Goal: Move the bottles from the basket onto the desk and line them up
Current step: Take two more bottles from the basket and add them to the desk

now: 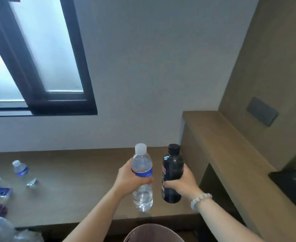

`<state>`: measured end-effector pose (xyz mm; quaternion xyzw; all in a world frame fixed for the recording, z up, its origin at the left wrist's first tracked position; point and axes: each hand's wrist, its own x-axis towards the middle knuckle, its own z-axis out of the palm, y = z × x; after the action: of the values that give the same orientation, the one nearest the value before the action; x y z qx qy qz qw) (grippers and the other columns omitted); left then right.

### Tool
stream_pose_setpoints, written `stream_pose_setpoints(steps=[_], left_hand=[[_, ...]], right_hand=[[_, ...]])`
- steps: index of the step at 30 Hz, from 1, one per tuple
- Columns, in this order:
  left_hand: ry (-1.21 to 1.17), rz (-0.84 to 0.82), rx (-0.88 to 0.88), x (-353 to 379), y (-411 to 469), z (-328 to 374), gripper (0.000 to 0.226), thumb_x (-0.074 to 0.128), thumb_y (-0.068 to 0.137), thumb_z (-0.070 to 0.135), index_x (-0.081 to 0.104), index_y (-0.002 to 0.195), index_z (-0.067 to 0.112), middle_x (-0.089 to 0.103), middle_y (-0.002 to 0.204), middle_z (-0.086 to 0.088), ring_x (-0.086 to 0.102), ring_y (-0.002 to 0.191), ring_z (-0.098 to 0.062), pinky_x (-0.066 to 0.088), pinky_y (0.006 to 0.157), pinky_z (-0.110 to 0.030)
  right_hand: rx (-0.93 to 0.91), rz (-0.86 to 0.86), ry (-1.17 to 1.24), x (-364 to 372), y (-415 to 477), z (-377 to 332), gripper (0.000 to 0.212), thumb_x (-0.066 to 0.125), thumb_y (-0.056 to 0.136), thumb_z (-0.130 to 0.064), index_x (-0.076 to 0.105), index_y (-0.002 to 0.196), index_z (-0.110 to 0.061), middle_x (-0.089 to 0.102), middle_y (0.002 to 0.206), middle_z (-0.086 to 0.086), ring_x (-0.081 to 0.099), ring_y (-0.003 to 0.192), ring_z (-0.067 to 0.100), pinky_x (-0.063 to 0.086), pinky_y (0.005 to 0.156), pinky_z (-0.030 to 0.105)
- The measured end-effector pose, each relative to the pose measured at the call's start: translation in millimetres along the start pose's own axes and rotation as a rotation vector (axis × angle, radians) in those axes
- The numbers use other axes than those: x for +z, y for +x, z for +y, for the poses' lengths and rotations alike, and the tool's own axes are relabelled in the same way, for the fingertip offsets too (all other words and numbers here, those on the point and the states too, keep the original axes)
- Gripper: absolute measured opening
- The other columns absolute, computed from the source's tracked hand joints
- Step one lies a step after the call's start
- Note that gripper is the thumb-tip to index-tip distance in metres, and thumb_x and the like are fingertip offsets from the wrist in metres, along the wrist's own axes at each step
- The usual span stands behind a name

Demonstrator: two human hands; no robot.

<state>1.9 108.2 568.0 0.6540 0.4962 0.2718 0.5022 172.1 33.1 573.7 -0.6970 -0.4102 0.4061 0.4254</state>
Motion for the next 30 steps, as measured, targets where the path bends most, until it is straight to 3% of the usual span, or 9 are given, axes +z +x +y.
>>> stream_pose_setpoints(steps=[2, 6, 12, 20, 23, 30], left_hand=[[0.017, -0.013, 0.042, -3, 2, 23, 0.057, 0.086, 0.06, 0.015, 0.055, 0.107, 0.026, 0.064, 0.095, 0.009, 0.062, 0.086, -0.004, 0.043, 0.061, -0.009], [0.067, -0.041, 0.1, 4, 6, 58, 0.06, 0.087, 0.058, 0.019, 0.056, 0.109, 0.021, 0.065, 0.096, 0.006, 0.061, 0.086, -0.005, 0.044, 0.063, -0.014], [0.13, -0.108, 0.195, 38, 9, 92, 0.058, 0.087, 0.06, 0.022, 0.055, 0.109, 0.019, 0.064, 0.1, 0.002, 0.062, 0.093, -0.015, 0.047, 0.074, -0.023], [0.176, -0.263, 0.349, 104, -16, 140, 0.059, 0.083, 0.067, 0.021, 0.052, 0.117, 0.016, 0.06, 0.105, 0.002, 0.057, 0.093, -0.013, 0.045, 0.075, -0.019], [0.19, -0.312, 0.395, 129, -36, 153, 0.061, 0.083, 0.067, 0.022, 0.052, 0.119, 0.015, 0.061, 0.108, 0.0, 0.058, 0.094, -0.014, 0.048, 0.079, -0.025], [0.172, -0.364, 0.471, 186, -102, 167, 0.058, 0.083, 0.066, 0.021, 0.051, 0.114, 0.019, 0.061, 0.104, 0.001, 0.06, 0.096, -0.017, 0.049, 0.082, -0.028]], right_hand=[[-0.036, 0.026, -0.003, -11, -6, -20, 0.058, 0.08, 0.064, -0.002, 0.051, 0.105, -0.03, 0.06, 0.101, -0.011, 0.056, 0.094, 0.009, 0.046, 0.083, 0.03], [-0.105, 0.081, -0.017, -35, -18, -46, 0.051, 0.078, 0.064, 0.001, 0.05, 0.092, -0.032, 0.059, 0.092, -0.012, 0.056, 0.084, 0.007, 0.043, 0.066, 0.019], [-0.114, 0.219, 0.01, -76, -40, -48, 0.058, 0.078, 0.064, 0.001, 0.048, 0.103, -0.03, 0.057, 0.096, -0.011, 0.054, 0.093, 0.011, 0.045, 0.084, 0.032], [-0.038, 0.417, 0.148, -145, -96, -17, 0.06, 0.077, 0.066, 0.004, 0.048, 0.107, -0.028, 0.054, 0.095, -0.014, 0.05, 0.092, 0.01, 0.042, 0.082, 0.03], [-0.022, 0.477, 0.155, -170, -124, -6, 0.061, 0.077, 0.067, 0.002, 0.046, 0.11, -0.028, 0.053, 0.094, -0.014, 0.049, 0.091, 0.01, 0.042, 0.082, 0.03], [-0.002, 0.581, 0.105, -214, -202, 24, 0.07, 0.081, 0.065, -0.005, 0.046, 0.123, -0.021, 0.055, 0.115, -0.001, 0.053, 0.11, 0.021, 0.046, 0.093, 0.038]])
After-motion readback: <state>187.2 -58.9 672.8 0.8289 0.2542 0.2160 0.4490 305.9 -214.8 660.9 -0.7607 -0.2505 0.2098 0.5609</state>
